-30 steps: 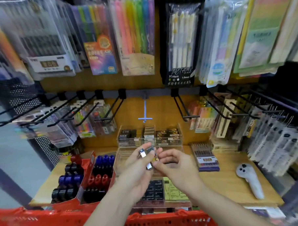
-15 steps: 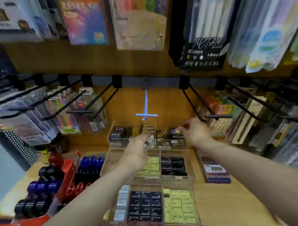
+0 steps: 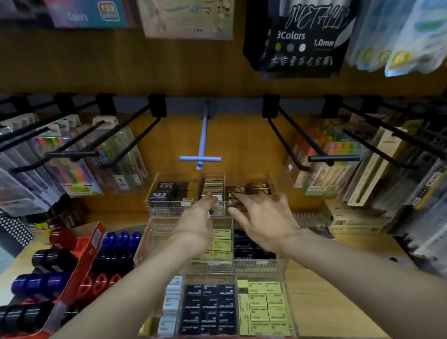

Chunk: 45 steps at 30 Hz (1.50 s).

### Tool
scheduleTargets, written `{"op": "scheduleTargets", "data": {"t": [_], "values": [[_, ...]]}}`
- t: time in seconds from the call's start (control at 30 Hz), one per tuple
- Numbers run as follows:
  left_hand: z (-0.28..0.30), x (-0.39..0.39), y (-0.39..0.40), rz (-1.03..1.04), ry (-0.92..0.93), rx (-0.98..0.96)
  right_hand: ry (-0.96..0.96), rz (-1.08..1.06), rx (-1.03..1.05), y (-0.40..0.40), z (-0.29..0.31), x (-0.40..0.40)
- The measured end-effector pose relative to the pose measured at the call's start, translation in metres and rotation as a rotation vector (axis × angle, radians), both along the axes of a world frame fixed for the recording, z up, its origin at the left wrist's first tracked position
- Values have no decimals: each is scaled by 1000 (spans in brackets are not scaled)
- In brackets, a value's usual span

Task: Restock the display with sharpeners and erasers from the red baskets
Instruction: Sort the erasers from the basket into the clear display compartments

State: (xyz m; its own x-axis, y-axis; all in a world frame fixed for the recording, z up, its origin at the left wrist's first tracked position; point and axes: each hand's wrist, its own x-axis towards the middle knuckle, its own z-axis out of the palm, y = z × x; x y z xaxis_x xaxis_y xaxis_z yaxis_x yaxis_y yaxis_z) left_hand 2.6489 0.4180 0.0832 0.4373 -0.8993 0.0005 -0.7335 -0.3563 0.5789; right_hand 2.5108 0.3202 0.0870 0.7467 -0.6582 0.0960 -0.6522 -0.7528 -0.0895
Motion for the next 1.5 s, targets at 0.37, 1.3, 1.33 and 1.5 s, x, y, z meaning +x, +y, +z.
{"op": "scheduleTargets", "data": {"t": [0.37,1.3,1.33,1.5], "values": [[19,-6,-8,381,780,-285,-264,42,81,13,7,-26],[38,40,7,113,195,-317,-547,-128,504,-3,46,29],[32,45,7,87,57,-232,-495,-165,441,-10,45,33],[-6,64,21,-163,-404,217,-378,-201,425,-18,32,54]]}}
